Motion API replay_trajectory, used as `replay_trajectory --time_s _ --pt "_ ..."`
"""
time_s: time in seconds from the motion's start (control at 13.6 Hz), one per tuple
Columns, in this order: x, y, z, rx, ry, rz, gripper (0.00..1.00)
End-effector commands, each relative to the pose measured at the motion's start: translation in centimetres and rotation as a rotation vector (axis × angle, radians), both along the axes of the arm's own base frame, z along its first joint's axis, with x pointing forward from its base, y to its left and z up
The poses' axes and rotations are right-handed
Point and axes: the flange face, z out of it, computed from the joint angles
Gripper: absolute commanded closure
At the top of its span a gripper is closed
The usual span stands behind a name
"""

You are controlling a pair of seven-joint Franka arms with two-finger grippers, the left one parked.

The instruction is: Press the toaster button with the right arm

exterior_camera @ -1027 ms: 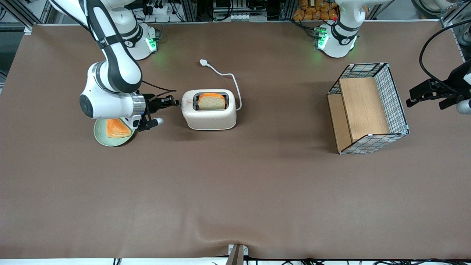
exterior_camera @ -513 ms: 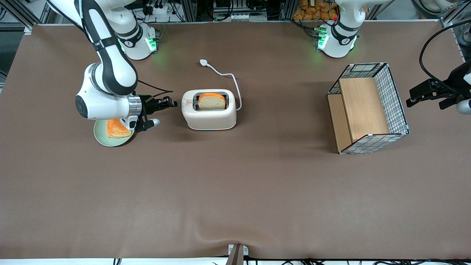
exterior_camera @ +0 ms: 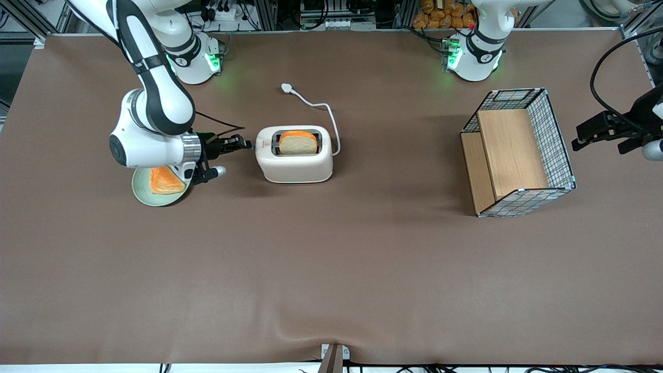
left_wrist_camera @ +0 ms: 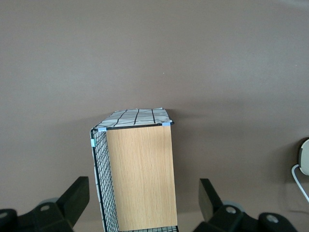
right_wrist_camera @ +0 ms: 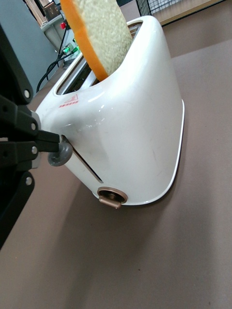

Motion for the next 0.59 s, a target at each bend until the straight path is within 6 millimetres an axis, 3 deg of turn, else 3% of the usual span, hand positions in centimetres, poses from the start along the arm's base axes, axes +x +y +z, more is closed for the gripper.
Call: replay_trajectory --time_s 0.0,0.51 --pt "-0.3 -0.2 -1.0 0.037 -0.015 -0.001 1.00" --pt "-1.1 -0.7 -4.6 0.104 -0.032 -0.003 1.00"
